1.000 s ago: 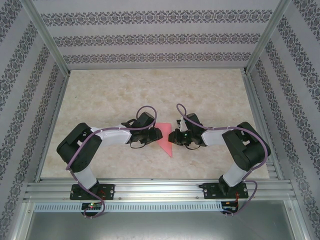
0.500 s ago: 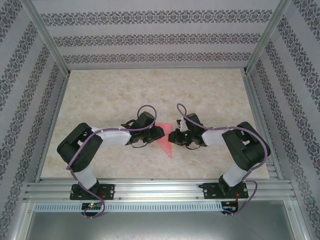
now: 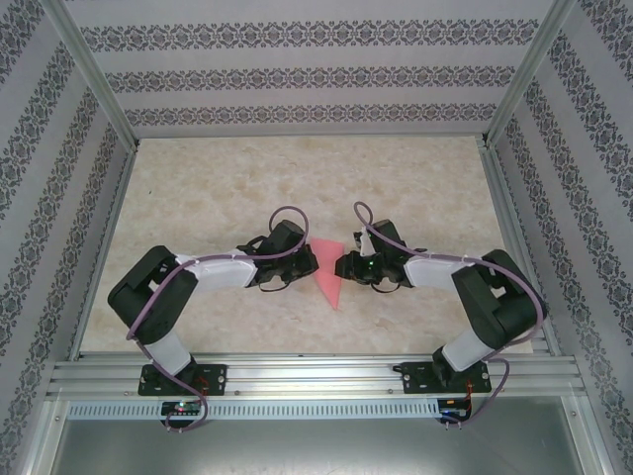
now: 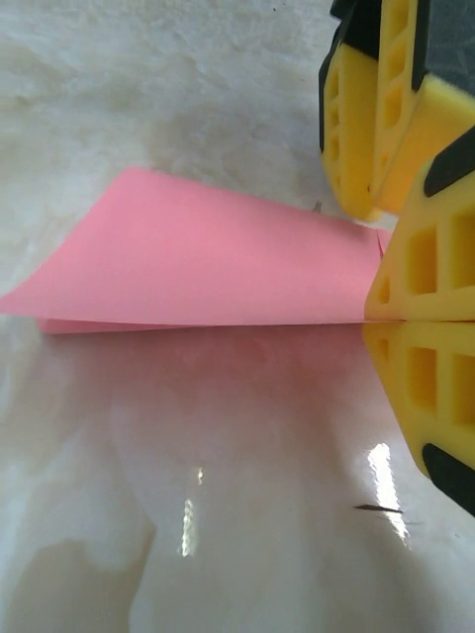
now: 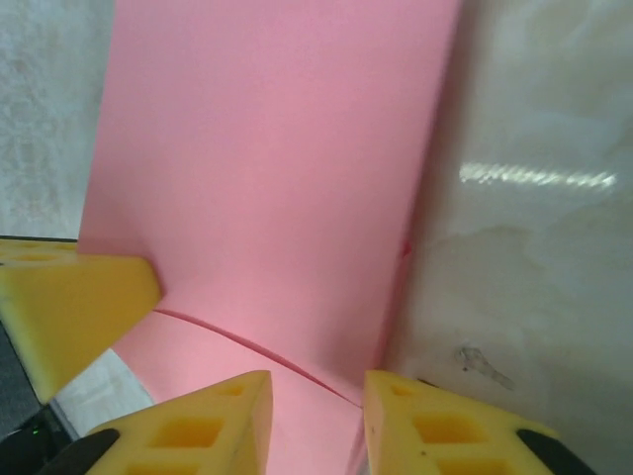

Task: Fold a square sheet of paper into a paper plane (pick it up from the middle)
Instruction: Fold the wing for the fifth time at the center of the table.

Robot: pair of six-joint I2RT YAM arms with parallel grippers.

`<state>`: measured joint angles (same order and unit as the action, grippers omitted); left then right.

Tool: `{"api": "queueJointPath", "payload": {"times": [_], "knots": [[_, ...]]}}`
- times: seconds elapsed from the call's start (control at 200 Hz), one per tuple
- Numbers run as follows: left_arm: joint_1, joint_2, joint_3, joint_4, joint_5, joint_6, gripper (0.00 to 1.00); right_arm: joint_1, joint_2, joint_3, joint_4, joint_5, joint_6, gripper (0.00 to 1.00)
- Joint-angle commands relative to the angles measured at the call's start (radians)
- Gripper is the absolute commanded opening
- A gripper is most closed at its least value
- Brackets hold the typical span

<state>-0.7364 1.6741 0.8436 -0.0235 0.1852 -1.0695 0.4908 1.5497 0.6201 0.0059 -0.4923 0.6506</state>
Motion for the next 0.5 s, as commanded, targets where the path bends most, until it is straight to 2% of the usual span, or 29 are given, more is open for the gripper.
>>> {"api": "queueJointPath", "payload": {"times": [0.0, 0.125, 0.245, 0.42, 0.495], "knots": [[-0.012, -0.059, -0.003, -0.075, -0.088, 0.034, 0.07, 0.031, -0.104, 0.006, -0.055, 0.13, -0.06, 0.36], [-0.012, -0.071, 0.001, -0.104, -0.104, 0.034, 0.06, 0.136, -0.242, -0.066, -0.025, 0.35, -0.112, 0.38], [-0.013, -0.066, 0.008, -0.111, -0.095, 0.034, 0.06, 0.301, -0.345, -0.153, 0.065, 0.589, -0.212, 0.43], [-0.012, -0.063, 0.008, -0.099, -0.081, 0.026, 0.06, 0.502, -0.309, -0.2, 0.175, 0.828, -0.352, 0.45], [-0.012, -0.059, 0.01, -0.093, -0.072, 0.026, 0.06, 0.569, -0.272, -0.217, 0.255, 0.883, -0.431, 0.47]]}}
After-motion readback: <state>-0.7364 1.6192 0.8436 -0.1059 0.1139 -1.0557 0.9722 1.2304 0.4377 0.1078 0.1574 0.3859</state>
